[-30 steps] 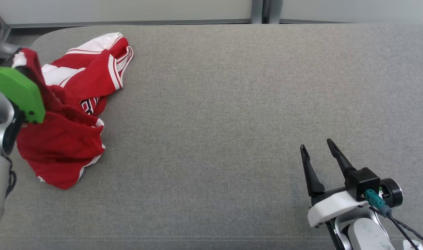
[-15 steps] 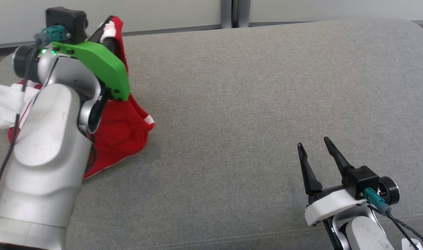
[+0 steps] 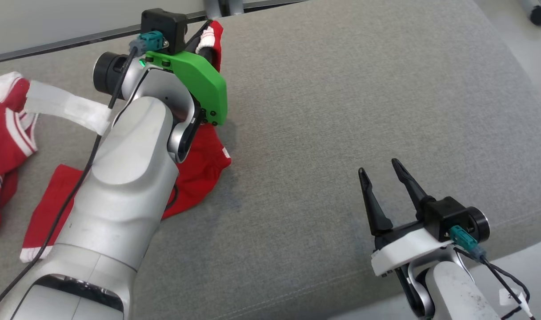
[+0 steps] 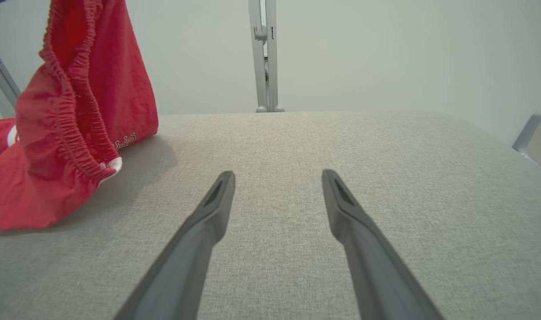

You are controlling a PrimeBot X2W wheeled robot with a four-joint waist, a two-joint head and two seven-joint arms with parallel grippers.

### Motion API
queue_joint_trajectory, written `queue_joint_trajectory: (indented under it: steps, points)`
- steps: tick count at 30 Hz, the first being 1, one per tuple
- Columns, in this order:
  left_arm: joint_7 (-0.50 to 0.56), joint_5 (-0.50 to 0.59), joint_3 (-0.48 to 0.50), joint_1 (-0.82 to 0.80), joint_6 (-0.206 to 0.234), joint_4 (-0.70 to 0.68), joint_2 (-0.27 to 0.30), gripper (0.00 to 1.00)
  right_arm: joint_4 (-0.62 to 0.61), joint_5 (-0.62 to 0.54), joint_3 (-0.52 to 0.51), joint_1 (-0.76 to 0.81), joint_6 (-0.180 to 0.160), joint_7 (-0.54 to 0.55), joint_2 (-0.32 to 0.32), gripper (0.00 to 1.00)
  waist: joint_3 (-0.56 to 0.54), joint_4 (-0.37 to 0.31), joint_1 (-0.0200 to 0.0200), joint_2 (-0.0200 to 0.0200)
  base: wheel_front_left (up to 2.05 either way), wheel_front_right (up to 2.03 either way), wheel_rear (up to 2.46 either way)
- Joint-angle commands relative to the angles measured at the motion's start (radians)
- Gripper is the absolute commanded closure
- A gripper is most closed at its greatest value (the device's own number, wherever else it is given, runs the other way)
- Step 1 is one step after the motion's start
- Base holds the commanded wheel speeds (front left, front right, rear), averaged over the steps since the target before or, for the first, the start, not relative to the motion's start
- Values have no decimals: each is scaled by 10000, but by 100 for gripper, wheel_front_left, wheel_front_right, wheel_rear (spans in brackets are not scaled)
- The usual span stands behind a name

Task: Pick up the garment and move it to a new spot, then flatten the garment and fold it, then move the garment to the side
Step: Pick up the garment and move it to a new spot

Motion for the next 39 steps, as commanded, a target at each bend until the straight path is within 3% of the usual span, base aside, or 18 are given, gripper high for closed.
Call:
queue_joint_trajectory:
  steps: [1,8,12,16,19,20,21,29,39]
  points:
    - [-93,-57,-33,-221,17,102,-10,100,-25,30,53,-167,-3,-46,-13,0,536,-864,0,-1,0,0,0]
    - [-628,-138,-508,-934,-44,1386,-67,100,-36,382,461,-357,-3,-46,-13,0,953,-1765,0,-1,0,0,0]
    - [-738,-604,-1107,-1132,-95,1412,-73,100,-13,494,665,-467,-3,-46,-13,0,1071,-2087,0,-1,0,0,0]
    - [-339,-997,-1884,-1060,87,1720,-61,100,10,601,829,-491,-3,-46,-15,0,1119,-2294,0,-1,0,0,0]
    - [50,-1165,-2368,-954,288,2093,-64,61,10,667,910,-491,-3,-46,-15,0,1147,-2366,0,-1,0,0,0]
    - [124,-1203,-2504,-934,370,2185,-63,23,6,687,926,-489,-3,-46,-13,0,1158,-2372,0,-1,0,0,0]
    - [159,-1220,-2624,-911,446,2316,-61,0,1,695,927,-482,-3,-46,-15,0,1166,-2369,0,-1,0,0,0]
    - [557,-880,-3827,-680,579,3011,-72,0,87,706,760,-324,-3,-46,-19,0,1090,-2043,0,-1,0,0,0]
    - [362,-1434,-4903,-30,449,1861,-74,0,211,347,305,-19,-3,-46,-21,0,628,-1182,0,-1,0,0,0]
